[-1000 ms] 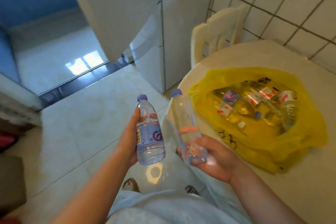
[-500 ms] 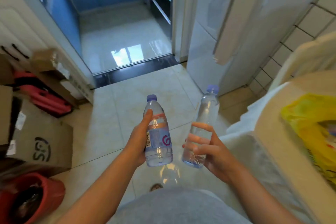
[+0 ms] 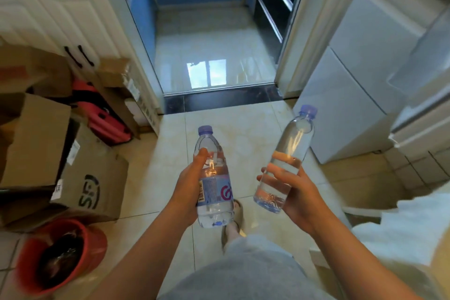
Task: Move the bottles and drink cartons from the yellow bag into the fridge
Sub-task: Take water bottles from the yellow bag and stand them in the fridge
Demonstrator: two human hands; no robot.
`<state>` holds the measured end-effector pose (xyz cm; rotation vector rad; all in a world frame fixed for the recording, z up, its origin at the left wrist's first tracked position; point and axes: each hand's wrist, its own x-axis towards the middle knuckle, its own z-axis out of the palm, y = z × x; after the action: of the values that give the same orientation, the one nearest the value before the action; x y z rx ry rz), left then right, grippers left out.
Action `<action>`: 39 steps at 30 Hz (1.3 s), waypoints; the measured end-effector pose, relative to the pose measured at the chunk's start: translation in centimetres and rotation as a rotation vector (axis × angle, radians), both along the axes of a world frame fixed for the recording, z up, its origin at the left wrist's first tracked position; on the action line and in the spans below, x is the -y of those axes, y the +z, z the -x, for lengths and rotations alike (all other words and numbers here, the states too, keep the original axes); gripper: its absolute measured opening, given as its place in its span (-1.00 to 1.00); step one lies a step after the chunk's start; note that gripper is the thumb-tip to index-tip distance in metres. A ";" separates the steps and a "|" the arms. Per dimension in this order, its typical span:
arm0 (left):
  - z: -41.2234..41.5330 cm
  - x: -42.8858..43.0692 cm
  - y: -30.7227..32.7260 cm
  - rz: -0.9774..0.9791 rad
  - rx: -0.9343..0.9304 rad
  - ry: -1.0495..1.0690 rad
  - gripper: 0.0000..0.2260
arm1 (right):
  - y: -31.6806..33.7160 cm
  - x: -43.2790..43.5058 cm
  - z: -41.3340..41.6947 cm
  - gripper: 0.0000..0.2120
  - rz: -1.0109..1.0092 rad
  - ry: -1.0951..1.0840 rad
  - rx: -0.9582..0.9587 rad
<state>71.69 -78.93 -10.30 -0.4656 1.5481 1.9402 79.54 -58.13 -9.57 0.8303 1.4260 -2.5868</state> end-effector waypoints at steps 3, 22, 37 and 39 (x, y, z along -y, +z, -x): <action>5.1 -0.6 -0.4 -0.003 -0.006 0.011 -0.46 | -0.7 -0.9 5.5 -0.42 0.012 0.006 -0.001; 36.8 -16.6 2.1 -0.016 -0.062 -0.186 -0.36 | 0.6 -13.3 33.3 -0.37 -0.096 -0.213 0.076; 58.2 -40.3 3.7 -0.041 -0.221 -0.772 -0.55 | 2.7 -27.3 47.7 -0.36 -0.234 -0.791 0.103; 59.0 -43.5 4.1 -0.066 -0.225 -0.832 -0.50 | 3.0 -29.2 48.0 -0.39 -0.242 -0.867 0.106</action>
<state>12.66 -35.38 -6.24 0.3982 1.4700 1.3961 31.50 -28.97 -6.54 1.9551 1.6169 -2.8413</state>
